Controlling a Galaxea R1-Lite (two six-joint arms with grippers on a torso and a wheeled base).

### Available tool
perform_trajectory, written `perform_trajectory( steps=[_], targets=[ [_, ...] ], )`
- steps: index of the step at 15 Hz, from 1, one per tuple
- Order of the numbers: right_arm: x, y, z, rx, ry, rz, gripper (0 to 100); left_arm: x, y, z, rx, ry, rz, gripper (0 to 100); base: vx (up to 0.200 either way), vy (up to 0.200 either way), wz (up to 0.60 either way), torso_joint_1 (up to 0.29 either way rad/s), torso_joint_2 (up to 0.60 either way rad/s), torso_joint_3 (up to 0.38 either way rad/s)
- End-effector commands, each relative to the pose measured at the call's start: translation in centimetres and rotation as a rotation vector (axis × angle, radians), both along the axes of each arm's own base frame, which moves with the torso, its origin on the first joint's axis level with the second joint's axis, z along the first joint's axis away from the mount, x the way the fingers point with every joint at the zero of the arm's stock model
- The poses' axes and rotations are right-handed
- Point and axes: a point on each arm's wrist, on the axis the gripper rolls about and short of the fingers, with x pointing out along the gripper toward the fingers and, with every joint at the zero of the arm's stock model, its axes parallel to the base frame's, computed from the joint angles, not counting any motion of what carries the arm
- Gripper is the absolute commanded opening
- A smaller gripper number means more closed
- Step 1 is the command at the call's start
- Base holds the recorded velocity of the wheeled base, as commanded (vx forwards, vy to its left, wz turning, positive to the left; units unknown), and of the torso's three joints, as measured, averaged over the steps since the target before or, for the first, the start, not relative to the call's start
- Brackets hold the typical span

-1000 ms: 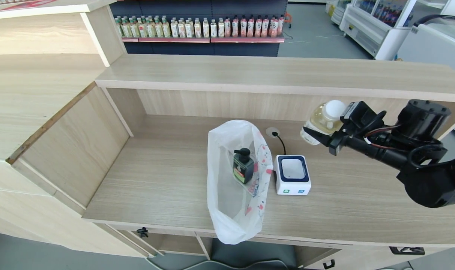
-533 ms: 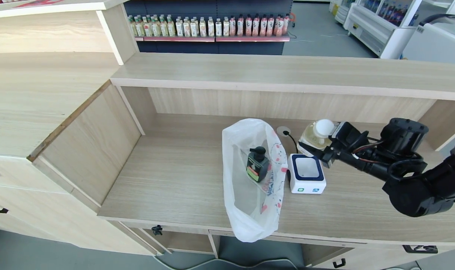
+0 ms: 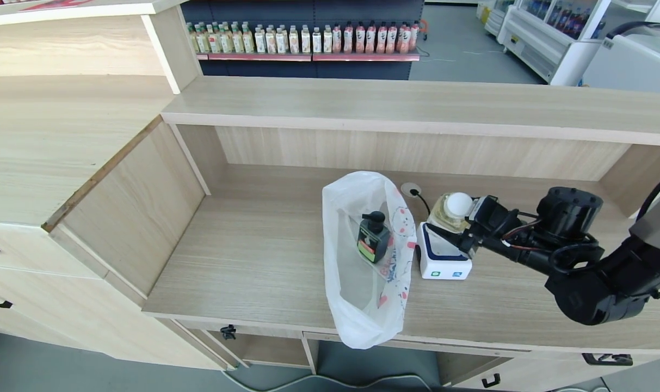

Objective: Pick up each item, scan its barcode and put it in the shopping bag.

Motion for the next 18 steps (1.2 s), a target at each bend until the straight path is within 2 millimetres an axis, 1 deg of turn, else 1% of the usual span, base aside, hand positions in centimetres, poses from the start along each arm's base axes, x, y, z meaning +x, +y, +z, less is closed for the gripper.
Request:
perform_trajectory(
  steps=[1,4,7,10,13,15,18],
  targets=[
    [0.2,0.1,-0.6,-0.004,0.01,0.011,0,0.0,0.0,0.0,0.0,0.0,0.0,100,0.0,0.0,0.0,0.0,0.0,0.0],
    [0.2,0.0,-0.5,-0.021,-0.012,0.012,0,0.0,0.0,0.0,0.0,0.0,0.0,100,0.0,0.0,0.0,0.0,0.0,0.0],
    [0.4,-0.5,-0.4,-0.034,-0.026,-0.002,0,0.0,0.0,0.0,0.0,0.0,0.0,100,0.0,0.0,0.0,0.0,0.0,0.0],
    [0.9,-1.3,-0.9,-0.054,-0.031,0.008,0,0.0,0.0,0.0,0.0,0.0,0.0,100,0.0,0.0,0.0,0.0,0.0,0.0],
    [1.6,-1.4,-1.1,-0.055,-0.037,0.016,0,0.0,0.0,0.0,0.0,0.0,0.0,100,0.0,0.0,0.0,0.0,0.0,0.0],
    [1.6,-1.4,-1.1,-0.056,-0.041,0.014,0,0.0,0.0,0.0,0.001,0.0,0.0,100,0.0,0.0,0.0,0.0,0.0,0.0],
    [1.7,-1.3,-1.5,-0.061,-0.031,0.019,0,0.0,0.0,0.0,0.001,0.0,0.0,100,0.0,0.0,0.0,0.0,0.0,0.0]
  ],
)
